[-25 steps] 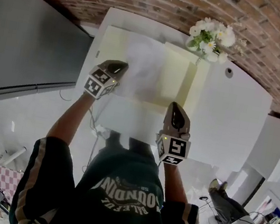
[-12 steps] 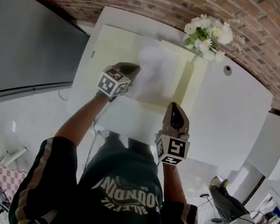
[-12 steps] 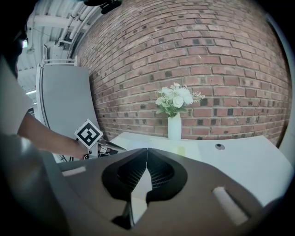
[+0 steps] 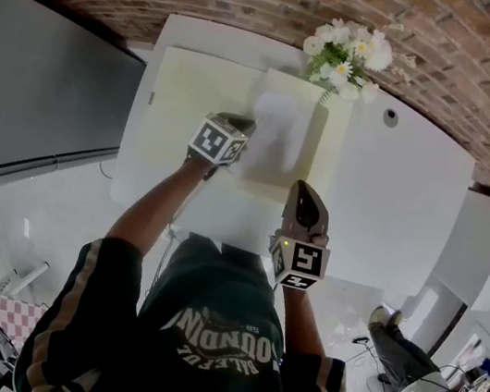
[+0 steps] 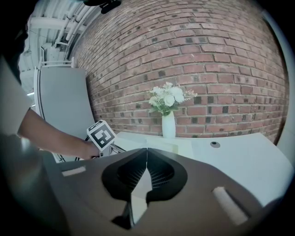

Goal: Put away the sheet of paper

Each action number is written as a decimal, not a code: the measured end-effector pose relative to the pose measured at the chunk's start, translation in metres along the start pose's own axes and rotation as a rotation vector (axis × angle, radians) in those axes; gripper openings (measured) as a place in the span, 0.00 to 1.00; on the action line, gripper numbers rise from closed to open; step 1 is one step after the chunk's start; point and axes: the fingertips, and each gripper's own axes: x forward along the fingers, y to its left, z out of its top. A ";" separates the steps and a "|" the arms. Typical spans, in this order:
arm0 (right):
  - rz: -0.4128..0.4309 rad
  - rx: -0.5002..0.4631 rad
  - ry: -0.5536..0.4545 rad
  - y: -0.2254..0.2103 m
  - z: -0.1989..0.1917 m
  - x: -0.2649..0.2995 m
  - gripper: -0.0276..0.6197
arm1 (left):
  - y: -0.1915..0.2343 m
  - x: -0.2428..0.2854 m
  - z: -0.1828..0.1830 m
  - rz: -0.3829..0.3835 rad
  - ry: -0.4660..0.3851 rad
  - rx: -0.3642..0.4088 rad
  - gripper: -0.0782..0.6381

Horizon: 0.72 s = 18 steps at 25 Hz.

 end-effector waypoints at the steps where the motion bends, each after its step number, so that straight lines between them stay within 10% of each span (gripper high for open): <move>1: 0.000 0.002 0.002 -0.001 0.000 -0.001 0.02 | -0.004 0.004 0.000 -0.008 0.010 -0.004 0.14; 9: 0.019 0.000 -0.020 -0.007 0.002 -0.008 0.02 | -0.034 0.008 -0.011 -0.070 0.065 0.050 0.32; 18: 0.083 -0.057 -0.093 0.033 0.007 -0.032 0.02 | -0.050 -0.132 -0.002 0.210 -0.324 0.297 0.13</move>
